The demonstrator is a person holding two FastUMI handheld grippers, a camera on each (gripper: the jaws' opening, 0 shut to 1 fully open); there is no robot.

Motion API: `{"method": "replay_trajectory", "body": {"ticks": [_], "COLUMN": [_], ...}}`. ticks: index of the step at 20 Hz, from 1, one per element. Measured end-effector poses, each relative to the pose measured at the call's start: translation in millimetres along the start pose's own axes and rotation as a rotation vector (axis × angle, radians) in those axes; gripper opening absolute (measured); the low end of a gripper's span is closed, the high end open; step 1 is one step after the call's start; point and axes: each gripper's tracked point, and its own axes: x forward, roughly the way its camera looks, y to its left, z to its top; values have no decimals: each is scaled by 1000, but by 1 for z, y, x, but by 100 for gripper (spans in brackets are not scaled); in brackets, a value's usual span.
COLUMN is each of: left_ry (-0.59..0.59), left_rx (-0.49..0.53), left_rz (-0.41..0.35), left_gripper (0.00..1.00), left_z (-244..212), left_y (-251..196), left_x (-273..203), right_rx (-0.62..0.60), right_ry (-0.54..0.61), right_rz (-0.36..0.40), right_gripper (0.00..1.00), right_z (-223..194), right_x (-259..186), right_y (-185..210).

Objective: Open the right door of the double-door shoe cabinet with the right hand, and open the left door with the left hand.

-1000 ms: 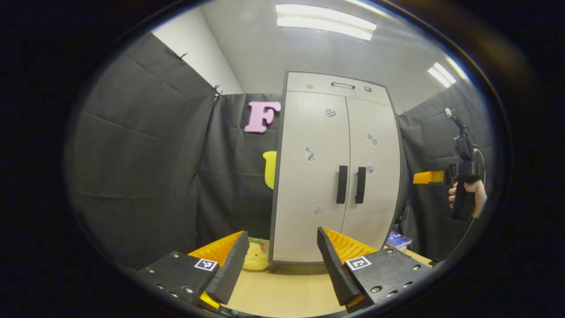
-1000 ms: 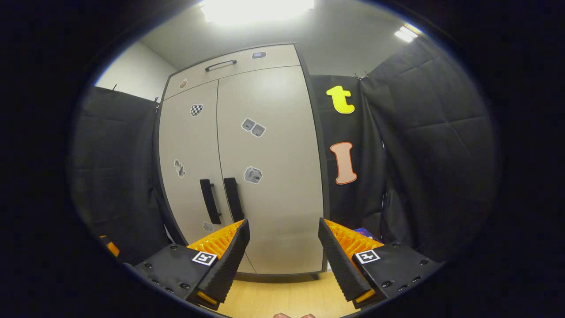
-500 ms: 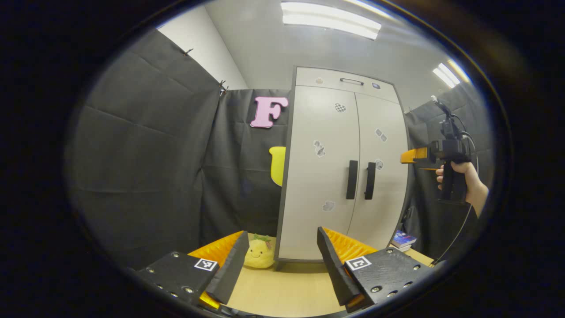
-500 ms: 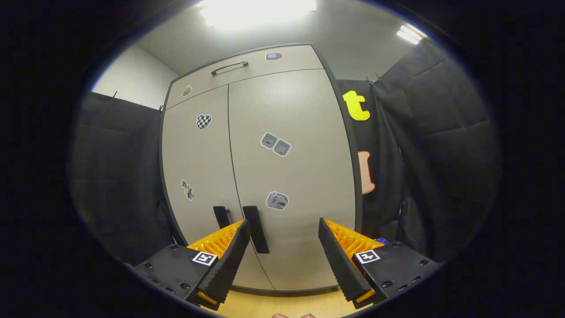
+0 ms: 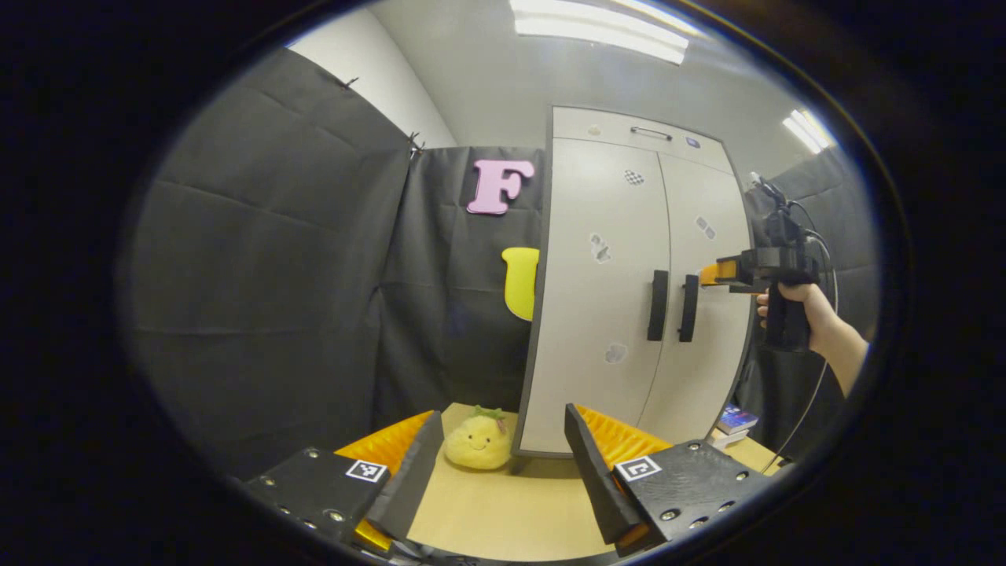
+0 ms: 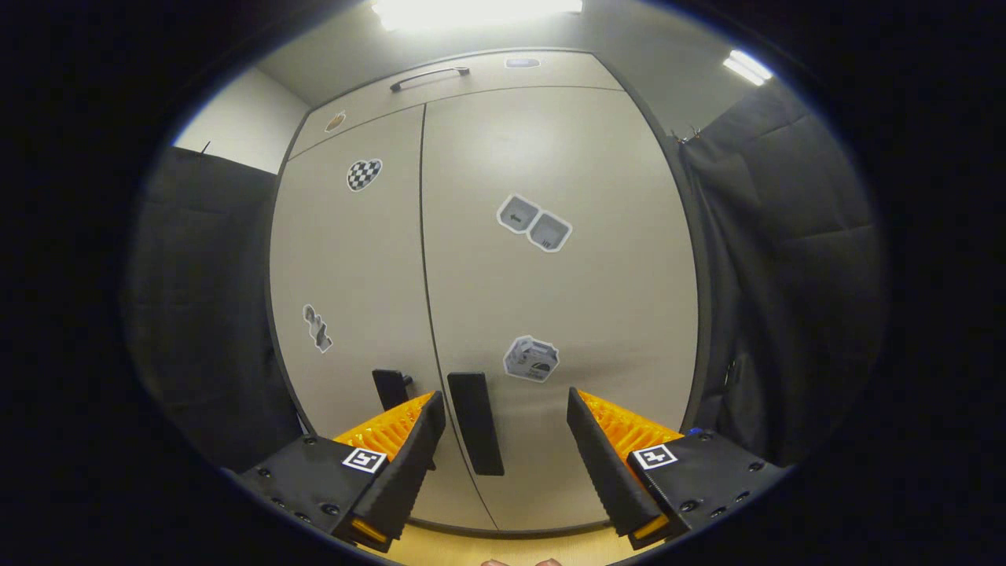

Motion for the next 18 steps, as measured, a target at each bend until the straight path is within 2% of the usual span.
{"method": "replay_trajectory", "body": {"ticks": [4, 5, 6, 7, 8, 9, 10, 13, 15, 16, 18], "left_ry": [1, 1, 0, 0, 2, 7, 16, 28, 22, 18, 9], "left_rx": [6, 8, 10, 11, 11, 10, 7, 8, 23, 29, 28], "left_rz": [12, 17, 23, 30, 37, 46, 55, 79, 102, 115, 142], "left_gripper": [89, 89, 89, 89, 89, 88, 88, 89, 89, 89, 87], "left_z": [3, 4, 3, 3, 2, 2, 0, 3, 10, 11, 12], "left_y": [8, 9, 10, 11, 13, 14, 16, 17, 16, 16, 13], "left_x": [4, 5, 5, 5, 4, 2, 0, -9, -19, -25, -38], "right_rx": [-2, -3, -6, -9, -13, -20, -24, -29, -27, -28, -39], "right_ry": [36, 42, 48, 51, 56, 60, 70, 90, 103, 101, 108], "right_rz": [-1, -1, -1, 1, -1, -4, -4, 9, 36, 35, 33], "right_gripper": [98, 92, 98, 98, 92, 97, 94, 54, 51, 37, 30], "right_z": [-13, -15, -18, -19, -22, -23, -26, -32, -35, -35, -35], "right_x": [24, 29, 33, 37, 41, 45, 48, 55, 55, 59, 58], "right_y": [8, 9, 11, 13, 14, 15, 16, 19, 24, 24, 23]}}
